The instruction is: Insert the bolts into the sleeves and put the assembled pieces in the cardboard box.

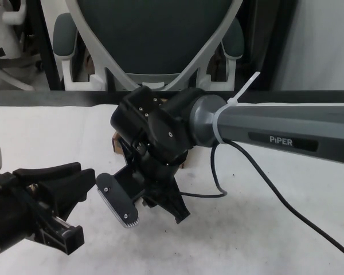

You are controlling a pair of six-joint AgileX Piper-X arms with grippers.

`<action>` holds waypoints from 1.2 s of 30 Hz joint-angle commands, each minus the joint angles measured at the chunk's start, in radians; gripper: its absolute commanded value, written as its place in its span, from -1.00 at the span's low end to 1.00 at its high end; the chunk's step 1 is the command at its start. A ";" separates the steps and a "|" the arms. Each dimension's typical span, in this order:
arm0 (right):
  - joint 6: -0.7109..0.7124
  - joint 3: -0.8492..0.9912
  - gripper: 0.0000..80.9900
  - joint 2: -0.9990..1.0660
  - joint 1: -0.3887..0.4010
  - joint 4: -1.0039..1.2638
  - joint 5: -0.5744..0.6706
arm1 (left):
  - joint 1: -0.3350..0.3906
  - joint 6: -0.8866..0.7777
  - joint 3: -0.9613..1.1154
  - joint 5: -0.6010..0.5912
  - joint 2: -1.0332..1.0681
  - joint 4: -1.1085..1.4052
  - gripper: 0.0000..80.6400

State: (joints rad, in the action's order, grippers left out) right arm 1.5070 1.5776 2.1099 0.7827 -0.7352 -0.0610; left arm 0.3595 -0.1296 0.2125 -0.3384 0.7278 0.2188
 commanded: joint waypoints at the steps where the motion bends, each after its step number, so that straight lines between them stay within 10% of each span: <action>1: 0.007 0.011 -0.21 0.004 0.000 0.017 0.015 | 0.000 0.003 0.001 -0.007 -0.010 0.025 -0.98; 20: 0.018 0.058 -0.21 0.076 0.003 0.020 0.082 | 0.000 0.006 0.001 -0.007 -0.010 0.025 -0.98; 26: 0.004 0.058 -0.99 0.082 0.003 0.005 0.102 | 0.000 0.006 0.001 -0.007 -0.010 0.025 -0.98; 36: -0.126 0.058 -0.99 0.074 0.003 0.006 0.096 | 0.000 0.006 0.001 -0.007 -0.010 0.025 -0.98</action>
State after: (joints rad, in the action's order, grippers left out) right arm 1.4390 1.6286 2.1831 0.7836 -0.7159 0.0213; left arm 0.3595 -0.1283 0.2125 -0.3384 0.7278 0.2235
